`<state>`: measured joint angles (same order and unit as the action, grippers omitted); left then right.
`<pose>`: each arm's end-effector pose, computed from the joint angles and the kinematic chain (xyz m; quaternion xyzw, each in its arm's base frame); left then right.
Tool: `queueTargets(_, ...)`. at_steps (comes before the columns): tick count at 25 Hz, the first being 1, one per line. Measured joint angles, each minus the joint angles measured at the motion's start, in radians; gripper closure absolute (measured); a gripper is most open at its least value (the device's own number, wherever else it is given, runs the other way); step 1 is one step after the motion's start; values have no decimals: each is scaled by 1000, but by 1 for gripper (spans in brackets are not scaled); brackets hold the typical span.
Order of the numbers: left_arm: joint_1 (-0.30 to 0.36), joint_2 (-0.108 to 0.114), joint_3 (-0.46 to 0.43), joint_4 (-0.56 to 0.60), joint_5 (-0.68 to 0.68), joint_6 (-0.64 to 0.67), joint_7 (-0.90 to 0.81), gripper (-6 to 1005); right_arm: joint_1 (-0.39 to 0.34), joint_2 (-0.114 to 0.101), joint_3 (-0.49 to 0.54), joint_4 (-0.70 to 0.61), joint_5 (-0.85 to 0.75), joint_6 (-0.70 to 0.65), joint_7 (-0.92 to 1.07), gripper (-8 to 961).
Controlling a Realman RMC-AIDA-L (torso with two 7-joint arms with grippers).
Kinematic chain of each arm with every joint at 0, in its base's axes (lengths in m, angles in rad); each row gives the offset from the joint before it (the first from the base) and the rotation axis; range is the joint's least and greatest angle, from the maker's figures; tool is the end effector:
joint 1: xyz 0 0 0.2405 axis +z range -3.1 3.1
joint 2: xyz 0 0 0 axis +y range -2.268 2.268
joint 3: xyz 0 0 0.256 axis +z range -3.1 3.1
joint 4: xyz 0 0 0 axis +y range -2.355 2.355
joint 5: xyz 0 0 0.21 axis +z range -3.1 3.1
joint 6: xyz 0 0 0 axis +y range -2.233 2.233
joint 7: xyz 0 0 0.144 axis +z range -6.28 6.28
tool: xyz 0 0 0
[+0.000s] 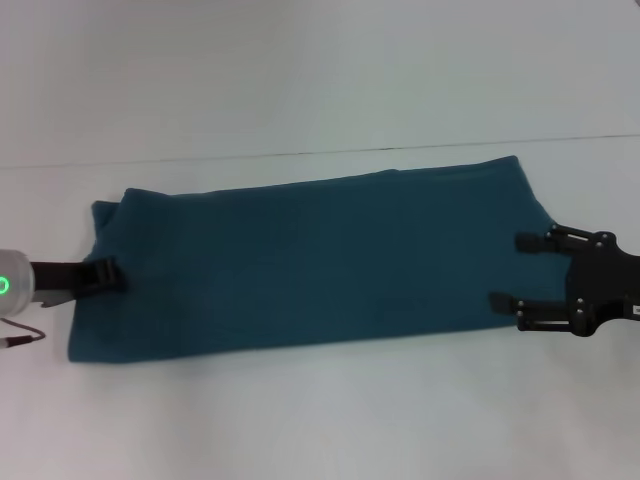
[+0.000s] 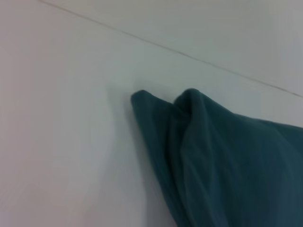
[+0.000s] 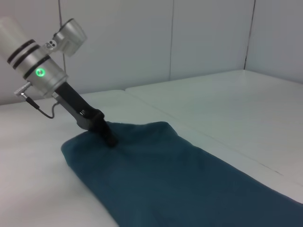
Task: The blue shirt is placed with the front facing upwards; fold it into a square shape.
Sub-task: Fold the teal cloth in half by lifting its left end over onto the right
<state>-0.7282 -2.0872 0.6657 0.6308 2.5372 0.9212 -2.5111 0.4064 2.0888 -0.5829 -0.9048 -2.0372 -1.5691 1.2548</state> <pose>-0.2971 0.4155 0.0009 -0.7172 -0.6181 -0.0921 0.3083 0.2943 0.3186 0.0536 -0.9387 0.1430 0.1875 0.2514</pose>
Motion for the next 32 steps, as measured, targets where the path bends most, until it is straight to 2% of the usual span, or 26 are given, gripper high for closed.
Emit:
queueTargets(10,52,1,-8,86,0,1,-7,953,3,0,5,21,1,31,1,41)
queueTargets(19,57,10,-40,108,49,-8,-4,954,3,0,4,36,3,48,10,41)
queueTargets(26,57,21,-70,116,66,-12,-1,954,9,1,-38,26,5,-90,-27,41)
queueTargets(32,51,31,-86,141,84,-9,-2,953,13,-3,-26,23,19,-199,-68,41)
